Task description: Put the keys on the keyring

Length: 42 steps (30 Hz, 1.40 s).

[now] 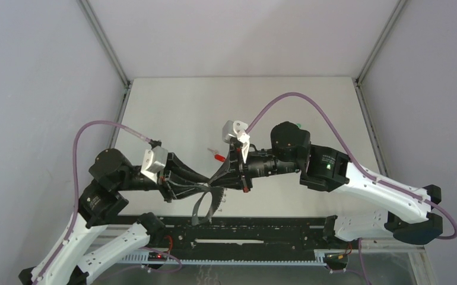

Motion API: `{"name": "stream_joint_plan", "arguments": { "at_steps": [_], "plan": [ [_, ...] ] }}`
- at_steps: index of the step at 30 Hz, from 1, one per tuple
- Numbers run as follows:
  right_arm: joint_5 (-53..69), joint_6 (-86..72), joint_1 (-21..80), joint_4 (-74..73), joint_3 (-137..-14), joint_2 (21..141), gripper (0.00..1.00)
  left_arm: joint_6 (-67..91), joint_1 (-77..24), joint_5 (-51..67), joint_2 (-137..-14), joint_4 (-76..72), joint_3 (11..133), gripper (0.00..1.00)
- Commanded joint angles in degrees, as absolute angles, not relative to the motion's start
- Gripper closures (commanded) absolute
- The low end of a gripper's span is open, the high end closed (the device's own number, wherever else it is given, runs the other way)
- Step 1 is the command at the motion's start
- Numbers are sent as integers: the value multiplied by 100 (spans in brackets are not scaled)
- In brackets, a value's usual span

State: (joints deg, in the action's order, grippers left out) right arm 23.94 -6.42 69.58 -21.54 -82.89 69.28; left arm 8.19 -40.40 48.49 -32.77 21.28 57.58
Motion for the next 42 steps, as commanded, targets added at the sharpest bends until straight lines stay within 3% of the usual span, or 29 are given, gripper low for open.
{"name": "stream_joint_plan", "arguments": {
  "at_steps": [1, 11, 21, 33, 42],
  "plan": [
    [1971, -503, 6961, -2027, -8513, 7036, 100, 518, -4078, 5318, -3327, 2434, 6051, 69],
    [1733, -395, 6970, -2204, -8515, 6931, 100, 281, -4078, 5528, -3383, 2900, 6178, 58],
    [1853, -321, 6970, -2346, -8453, 6803, 100, -1052, -4078, 4636, -3376, 3903, 6854, 47],
    [2030, -444, 6957, -2056, -8253, 6653, 100, -691, -4074, 4255, -3445, 3846, 6508, 55],
    [2112, -435, 6952, -1933, -8206, 6692, 100, -110, -4073, 4953, -3620, 3439, 6225, 56]
  ]
}}
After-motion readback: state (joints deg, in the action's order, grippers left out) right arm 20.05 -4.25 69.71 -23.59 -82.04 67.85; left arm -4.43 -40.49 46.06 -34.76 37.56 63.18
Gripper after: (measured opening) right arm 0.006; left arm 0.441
